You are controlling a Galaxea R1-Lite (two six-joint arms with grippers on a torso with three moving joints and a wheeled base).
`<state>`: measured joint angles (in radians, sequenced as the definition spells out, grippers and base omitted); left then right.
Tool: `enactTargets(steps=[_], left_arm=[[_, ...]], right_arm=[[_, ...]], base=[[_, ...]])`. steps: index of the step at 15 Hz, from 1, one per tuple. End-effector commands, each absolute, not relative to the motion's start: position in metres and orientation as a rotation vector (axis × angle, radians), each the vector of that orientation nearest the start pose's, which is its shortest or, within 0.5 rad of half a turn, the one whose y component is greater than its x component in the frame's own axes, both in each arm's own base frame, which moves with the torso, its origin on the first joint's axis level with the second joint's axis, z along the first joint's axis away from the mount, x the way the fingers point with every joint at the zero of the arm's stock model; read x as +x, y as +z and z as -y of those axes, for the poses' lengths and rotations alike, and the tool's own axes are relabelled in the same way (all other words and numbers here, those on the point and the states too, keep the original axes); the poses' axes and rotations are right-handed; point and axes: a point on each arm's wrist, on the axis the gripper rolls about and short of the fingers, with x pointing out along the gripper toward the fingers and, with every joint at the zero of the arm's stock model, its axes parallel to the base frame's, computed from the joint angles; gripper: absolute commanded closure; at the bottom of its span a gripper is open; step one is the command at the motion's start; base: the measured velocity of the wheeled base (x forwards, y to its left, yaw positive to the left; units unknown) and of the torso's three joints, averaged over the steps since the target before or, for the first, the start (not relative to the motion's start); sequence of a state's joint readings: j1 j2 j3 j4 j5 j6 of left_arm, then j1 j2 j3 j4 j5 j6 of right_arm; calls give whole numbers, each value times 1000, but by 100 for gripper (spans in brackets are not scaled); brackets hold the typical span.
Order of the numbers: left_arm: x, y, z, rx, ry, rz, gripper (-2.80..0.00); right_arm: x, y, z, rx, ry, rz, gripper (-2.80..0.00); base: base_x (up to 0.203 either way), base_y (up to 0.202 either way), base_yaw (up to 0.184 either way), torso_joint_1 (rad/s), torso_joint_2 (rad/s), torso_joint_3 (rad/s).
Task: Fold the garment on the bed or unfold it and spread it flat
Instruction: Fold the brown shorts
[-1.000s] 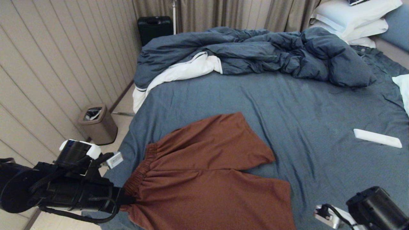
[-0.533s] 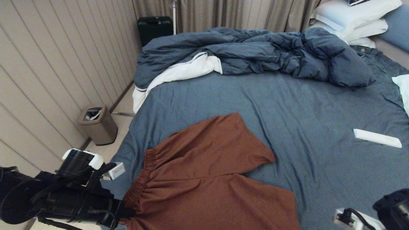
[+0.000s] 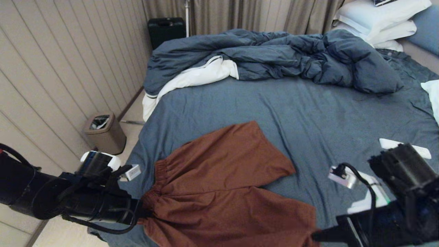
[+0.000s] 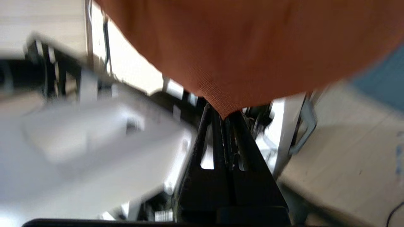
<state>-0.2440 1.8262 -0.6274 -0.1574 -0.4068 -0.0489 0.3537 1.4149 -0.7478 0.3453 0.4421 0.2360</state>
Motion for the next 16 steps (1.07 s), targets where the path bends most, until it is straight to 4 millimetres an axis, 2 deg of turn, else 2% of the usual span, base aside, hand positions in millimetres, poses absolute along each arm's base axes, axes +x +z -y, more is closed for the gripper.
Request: enactTargets(steps=[1, 5, 8, 11, 16], left_arm=[[263, 62, 64, -149, -534, -1072, 0], [273, 73, 51, -174, -491, -1013, 0], [287, 86, 36, -208, -465, -950, 0], [296, 95, 35, -215, -471, -922, 0], [296, 88, 35, -218, -471, -951, 0]], right_arm=[[228, 157, -77, 280, 542, -1143, 0], [275, 176, -68, 304, 503, -1040, 0], [305, 177, -67, 312, 485, -1015, 0], [330, 179, -65, 324, 470, -1012, 0], [376, 194, -66, 328, 467, -949, 0]], base=[[0, 0, 0, 0, 0, 0], [0, 0, 0, 0, 0, 0], [0, 0, 0, 0, 0, 0], [0, 0, 0, 0, 0, 0], [0, 0, 0, 0, 0, 0]])
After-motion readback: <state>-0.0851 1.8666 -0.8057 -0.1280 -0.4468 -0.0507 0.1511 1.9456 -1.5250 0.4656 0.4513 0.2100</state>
